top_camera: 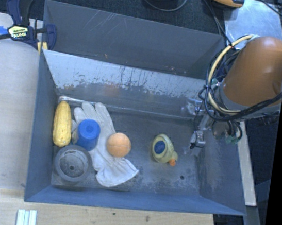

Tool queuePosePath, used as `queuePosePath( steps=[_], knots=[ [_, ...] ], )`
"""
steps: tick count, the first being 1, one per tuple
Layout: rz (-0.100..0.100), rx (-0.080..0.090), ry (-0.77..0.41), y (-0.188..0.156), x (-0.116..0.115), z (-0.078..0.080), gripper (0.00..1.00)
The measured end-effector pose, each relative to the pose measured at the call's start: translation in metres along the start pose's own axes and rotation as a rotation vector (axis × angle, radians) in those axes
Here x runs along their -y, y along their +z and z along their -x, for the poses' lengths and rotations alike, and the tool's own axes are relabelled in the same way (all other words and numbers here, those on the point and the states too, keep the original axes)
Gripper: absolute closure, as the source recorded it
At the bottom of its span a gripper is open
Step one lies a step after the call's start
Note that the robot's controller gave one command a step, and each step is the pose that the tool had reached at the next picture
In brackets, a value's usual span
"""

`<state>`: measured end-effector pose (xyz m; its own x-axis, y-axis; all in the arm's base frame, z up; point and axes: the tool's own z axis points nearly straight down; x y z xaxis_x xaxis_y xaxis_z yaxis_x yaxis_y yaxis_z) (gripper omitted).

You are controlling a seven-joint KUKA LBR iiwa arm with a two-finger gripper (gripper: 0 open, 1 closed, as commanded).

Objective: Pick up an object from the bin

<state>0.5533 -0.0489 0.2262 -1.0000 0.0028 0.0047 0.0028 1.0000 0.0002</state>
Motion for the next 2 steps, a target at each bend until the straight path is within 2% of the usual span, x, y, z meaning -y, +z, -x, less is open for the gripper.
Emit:
queuePosePath(
  steps=[1, 2],
  knots=[
    [-0.001, 0.008, -0.001, -0.004, 0.000, 0.002, 0.00],
    [-0.001, 0.013, 0.015, 0.046, 0.006, -0.002, 0.00]
  ],
)
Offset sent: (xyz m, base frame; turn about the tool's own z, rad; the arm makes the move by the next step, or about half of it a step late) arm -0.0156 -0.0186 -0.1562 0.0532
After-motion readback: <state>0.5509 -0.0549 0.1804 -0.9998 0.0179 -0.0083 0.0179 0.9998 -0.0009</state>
